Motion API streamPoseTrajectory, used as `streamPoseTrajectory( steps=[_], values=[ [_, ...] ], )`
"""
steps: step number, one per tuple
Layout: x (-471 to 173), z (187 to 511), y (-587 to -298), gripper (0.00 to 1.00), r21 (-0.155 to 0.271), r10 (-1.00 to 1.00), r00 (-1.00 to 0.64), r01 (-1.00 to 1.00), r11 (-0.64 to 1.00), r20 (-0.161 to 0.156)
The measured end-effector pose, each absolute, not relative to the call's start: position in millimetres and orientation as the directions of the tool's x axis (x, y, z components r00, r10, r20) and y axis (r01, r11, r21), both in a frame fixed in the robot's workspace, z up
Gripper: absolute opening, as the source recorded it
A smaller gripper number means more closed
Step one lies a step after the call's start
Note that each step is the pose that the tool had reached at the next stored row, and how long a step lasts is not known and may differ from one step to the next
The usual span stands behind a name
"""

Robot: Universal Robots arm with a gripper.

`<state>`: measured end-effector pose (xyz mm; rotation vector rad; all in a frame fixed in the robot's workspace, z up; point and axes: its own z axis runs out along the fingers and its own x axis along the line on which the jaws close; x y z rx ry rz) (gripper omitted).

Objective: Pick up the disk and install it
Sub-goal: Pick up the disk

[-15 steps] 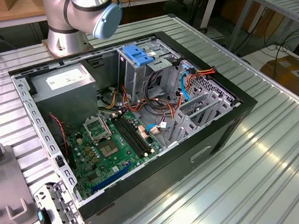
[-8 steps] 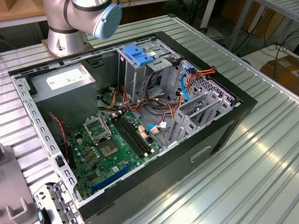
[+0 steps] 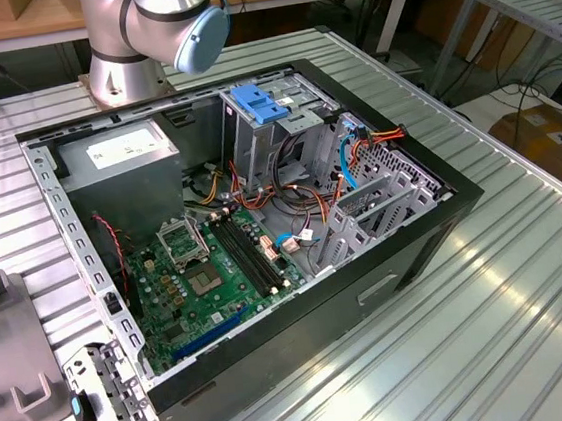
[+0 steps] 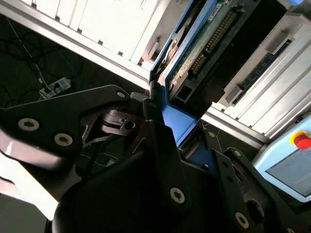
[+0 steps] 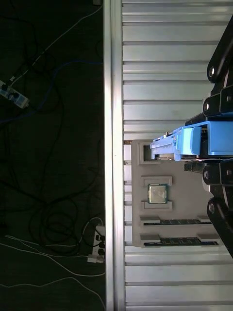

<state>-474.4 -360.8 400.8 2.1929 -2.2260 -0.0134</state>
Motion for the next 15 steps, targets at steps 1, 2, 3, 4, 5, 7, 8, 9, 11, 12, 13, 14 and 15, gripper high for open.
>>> streamPoseTrajectory(
  steps=[1,2,3,4,5,7,8,9,11,12,13,14,15],
  values=[
    [-474.4,401.0,-360.8,0.37,0.018,-1.000,-0.015,-1.000,0.015,0.006],
    [-474.4,401.5,-360.8,0.37,0.018,-1.000,-0.015,-1.000,0.015,0.006],
    [-474.4,401.8,-360.8,0.37,0.018,-1.000,-0.015,-1.000,0.015,0.006],
    [-474.4,402.3,-360.8,0.37,0.018,-1.000,-0.015,-1.000,0.015,0.006],
    [-474.4,403.0,-360.8,0.37,0.018,-1.000,-0.015,-1.000,0.015,0.006],
    [-474.4,404.3,-360.8,0.37,0.018,-1.000,-0.015,-1.000,0.015,0.006],
    [-474.4,404.6,-360.8,0.37,0.018,-1.000,-0.015,-1.000,0.015,0.006],
    [-474.4,404.9,-360.8,0.37,0.018,-1.000,-0.015,-1.000,0.015,0.006],
    [-474.4,405.9,-360.8,0.37,0.018,-1.000,-0.015,-1.000,0.015,0.006],
    [-474.4,406.6,-360.8,0.37,0.018,-1.000,-0.015,-1.000,0.015,0.006],
    [-474.4,407.2,-360.8,0.37,0.018,-1.000,-0.015,-1.000,0.015,0.006],
    [-474.4,407.6,-360.8,0.37,0.018,-1.000,-0.015,-1.000,0.015,0.006],
    [-474.4,408.3,-360.8,0.37,0.018,-1.000,-0.015,-1.000,0.015,0.006]
  ],
)
